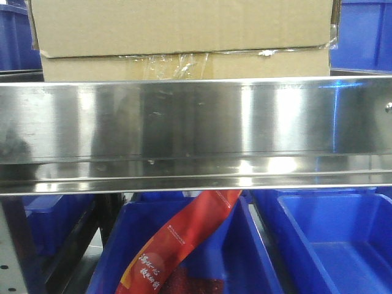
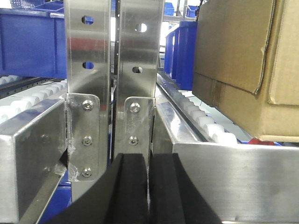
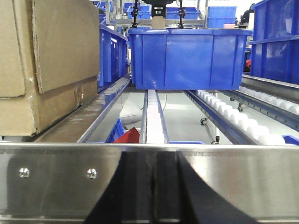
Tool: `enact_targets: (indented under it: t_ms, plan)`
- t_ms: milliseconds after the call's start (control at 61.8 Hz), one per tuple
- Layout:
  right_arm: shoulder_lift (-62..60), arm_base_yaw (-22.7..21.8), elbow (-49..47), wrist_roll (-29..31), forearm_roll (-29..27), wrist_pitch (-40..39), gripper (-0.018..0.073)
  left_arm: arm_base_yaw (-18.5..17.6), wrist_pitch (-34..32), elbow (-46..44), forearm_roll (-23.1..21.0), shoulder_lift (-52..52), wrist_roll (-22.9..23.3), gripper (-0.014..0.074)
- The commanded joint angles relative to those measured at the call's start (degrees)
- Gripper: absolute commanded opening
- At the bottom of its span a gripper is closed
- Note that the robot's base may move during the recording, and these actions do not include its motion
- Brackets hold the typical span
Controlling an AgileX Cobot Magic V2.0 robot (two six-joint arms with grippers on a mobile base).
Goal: Grab carton from right shelf to conveyor
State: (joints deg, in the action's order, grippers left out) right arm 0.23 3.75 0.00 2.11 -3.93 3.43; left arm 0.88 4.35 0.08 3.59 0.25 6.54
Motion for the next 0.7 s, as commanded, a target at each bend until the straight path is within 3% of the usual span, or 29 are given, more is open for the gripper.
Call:
enact_targets:
  t_ms: [0, 437, 679]
  plan:
    - [-0.2, -0.2, 0.0, 0.2, 0.0, -1.3, -0.0061, 0.0, -0.8, -0.1, -0.3, -0.3, -0.3, 0.0015]
    - [-0.2, -0.2, 0.0, 0.2, 0.0, -1.3, -0.0061, 0.0, -0.8, -0.1, -0.3, -0.3, -0.3, 0.0015]
    - [-0.2, -0.2, 0.0, 0.2, 0.0, -1.5, -0.0061, 0.0, -6.1, -0.1, -0.3, -0.3, -0.3, 0.0015]
